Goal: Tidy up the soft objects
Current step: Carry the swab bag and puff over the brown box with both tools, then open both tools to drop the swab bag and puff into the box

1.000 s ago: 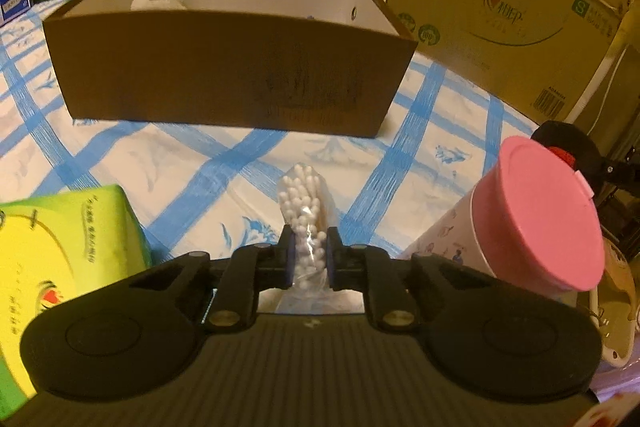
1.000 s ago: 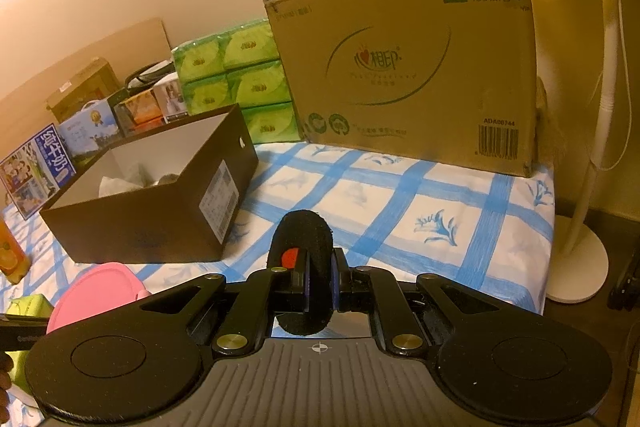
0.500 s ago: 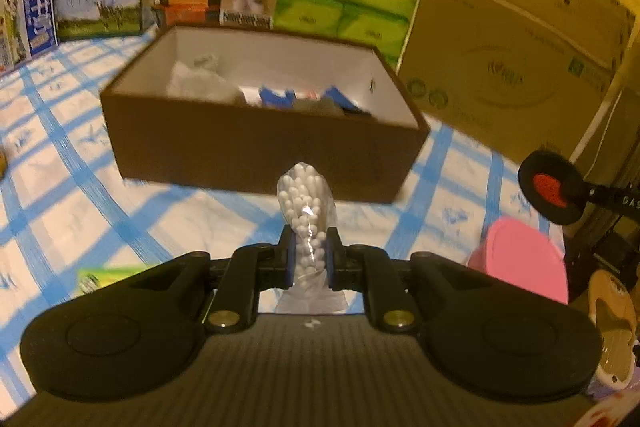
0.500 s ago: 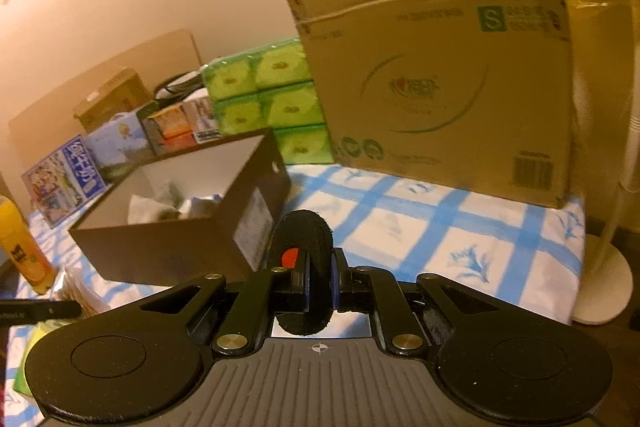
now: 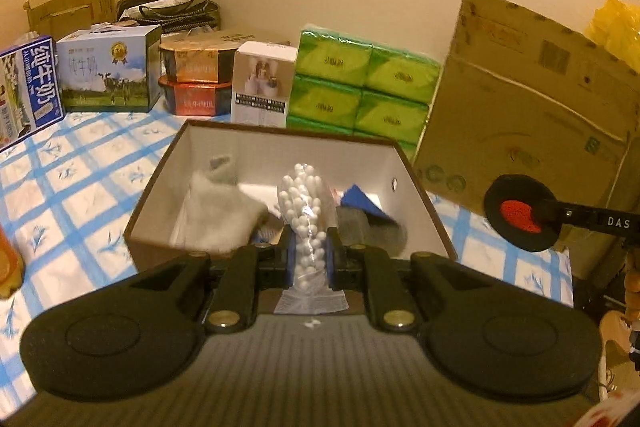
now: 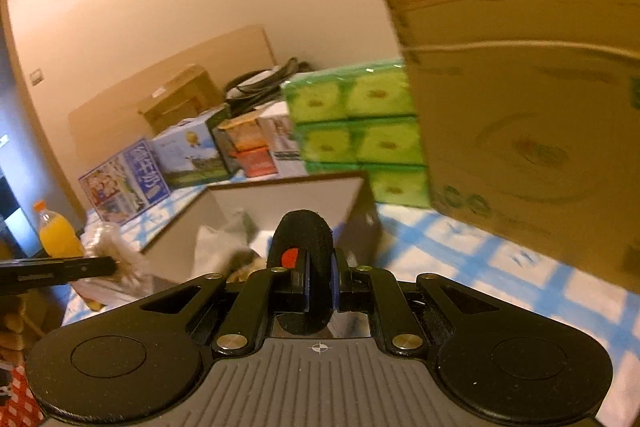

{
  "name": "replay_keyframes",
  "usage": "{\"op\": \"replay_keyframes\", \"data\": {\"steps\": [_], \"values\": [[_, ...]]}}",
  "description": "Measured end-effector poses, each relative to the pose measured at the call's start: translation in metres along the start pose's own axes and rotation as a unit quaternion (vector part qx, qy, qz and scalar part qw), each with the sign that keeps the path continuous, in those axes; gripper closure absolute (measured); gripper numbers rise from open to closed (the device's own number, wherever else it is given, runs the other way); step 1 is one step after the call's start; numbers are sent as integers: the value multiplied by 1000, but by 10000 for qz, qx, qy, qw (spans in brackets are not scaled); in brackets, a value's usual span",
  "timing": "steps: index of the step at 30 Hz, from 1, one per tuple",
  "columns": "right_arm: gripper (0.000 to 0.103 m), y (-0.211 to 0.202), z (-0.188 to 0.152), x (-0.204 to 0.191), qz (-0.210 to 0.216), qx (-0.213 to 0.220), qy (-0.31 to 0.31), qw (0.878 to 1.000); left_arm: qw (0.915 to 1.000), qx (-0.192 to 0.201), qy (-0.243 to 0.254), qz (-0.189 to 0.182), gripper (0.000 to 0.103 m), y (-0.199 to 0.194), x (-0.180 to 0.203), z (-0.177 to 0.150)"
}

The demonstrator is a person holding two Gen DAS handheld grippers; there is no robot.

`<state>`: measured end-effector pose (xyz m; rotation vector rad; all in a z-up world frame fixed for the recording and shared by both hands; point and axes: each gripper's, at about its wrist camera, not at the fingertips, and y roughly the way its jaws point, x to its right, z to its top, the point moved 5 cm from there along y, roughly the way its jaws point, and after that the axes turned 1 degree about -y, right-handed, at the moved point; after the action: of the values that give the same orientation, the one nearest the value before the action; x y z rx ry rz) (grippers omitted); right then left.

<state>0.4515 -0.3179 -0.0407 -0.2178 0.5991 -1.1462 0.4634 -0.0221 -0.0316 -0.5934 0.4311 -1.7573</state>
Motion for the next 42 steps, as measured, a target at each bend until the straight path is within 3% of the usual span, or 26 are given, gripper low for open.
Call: {"op": "replay_keyframes", "data": {"steps": [7,21,24,25,26,29,31,32,42], "values": [[93,72,32,-9,342,-456,209,9982,9997,-187,-124,-39,90,54,-9,38],[93,205,54,-11,314,-896,541,9940,9990,-320,-44,320,89,168,-37,85],[93,228,53,-3,316,-896,784,9924,9985,-379,-99,380,74,191,-47,88],[93,235,52,0,348,-936,876,9911,9983,-414,-122,400,61,196,-50,88],[92,240,51,1,370,-952,954,9902,9978,-456,-138,454,57,202,-53,86],[81,254,48,5,278,-1086,1019,9885,9972,-560,-111,490,54,209,-61,79],[54,258,46,5,167,-1112,870,9898,9970,-610,-47,471,54,209,-64,72],[50,258,45,3,147,-1104,796,9906,9966,-648,-6,507,54,209,-65,69],[45,238,35,1,-70,-1329,207,9909,9951,-848,118,486,54,181,-68,48]]}}
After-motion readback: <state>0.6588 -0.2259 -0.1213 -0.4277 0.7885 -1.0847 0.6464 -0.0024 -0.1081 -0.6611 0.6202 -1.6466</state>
